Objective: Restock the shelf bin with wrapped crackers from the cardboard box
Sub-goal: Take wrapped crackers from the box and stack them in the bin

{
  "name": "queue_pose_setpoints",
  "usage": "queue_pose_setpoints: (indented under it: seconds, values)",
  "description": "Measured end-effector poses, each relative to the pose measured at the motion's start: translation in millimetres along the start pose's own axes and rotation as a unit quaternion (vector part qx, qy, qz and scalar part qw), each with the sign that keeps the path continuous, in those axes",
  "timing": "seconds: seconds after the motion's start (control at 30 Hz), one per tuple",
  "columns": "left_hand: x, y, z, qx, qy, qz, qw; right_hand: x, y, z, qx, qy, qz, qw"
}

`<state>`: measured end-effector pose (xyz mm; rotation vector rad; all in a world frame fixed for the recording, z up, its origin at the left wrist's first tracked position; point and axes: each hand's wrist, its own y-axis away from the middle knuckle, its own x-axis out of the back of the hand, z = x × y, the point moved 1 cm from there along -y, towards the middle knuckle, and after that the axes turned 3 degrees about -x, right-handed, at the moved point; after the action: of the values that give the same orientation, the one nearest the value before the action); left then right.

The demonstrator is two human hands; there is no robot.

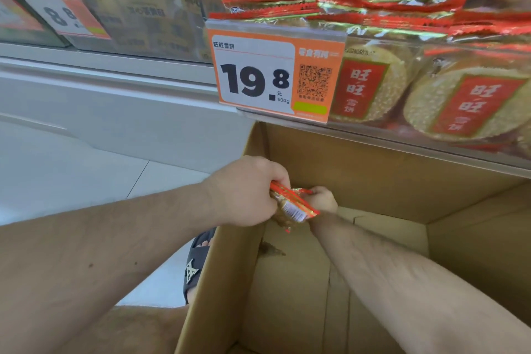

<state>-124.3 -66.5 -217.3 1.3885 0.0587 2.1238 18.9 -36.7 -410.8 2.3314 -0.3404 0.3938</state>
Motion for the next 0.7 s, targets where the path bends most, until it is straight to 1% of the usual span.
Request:
queue_pose_setpoints:
  seconds: [0.07, 0.13, 0.27, 0.4, 0.47, 0.53, 0.57, 0.7]
  values:
    - [1, 3, 0, -0.019, 0.013, -0.008, 1.000, 24, 10, 11, 0.029, 0.068, 0.034, 0.997]
    - [3, 8, 4, -0.021, 0.018, -0.031, 0.999, 60, 32, 16, 0.070, 0.096, 0.028, 0.993]
    - [12, 19, 20, -0.014, 0.068, -0.046, 0.997, 140, 85, 14, 0.080, 0.095, 0.029, 0.992]
    - [23, 27, 46, -0.035, 0.091, -0.041, 0.994, 202, 158, -1, 0.106, 0.051, 0.033, 0.992]
    - [28, 33, 61, -0.027, 0.187, -0.032, 0.982, 222, 191, -7, 0.133, 0.015, 0.029, 0.991]
    - [33, 40, 73, -0.014, 0.302, -0.009, 0.953, 237, 217, -13, 0.163, -0.044, 0.013, 0.985]
    - [34, 42, 79, -0.012, 0.342, 0.007, 0.940, 242, 226, -15, 0.176, -0.070, 0.008, 0.982]
    - [38, 54, 100, -0.019, 0.338, 0.069, 0.939, 258, 260, -25, 0.222, -0.176, 0.022, 0.959]
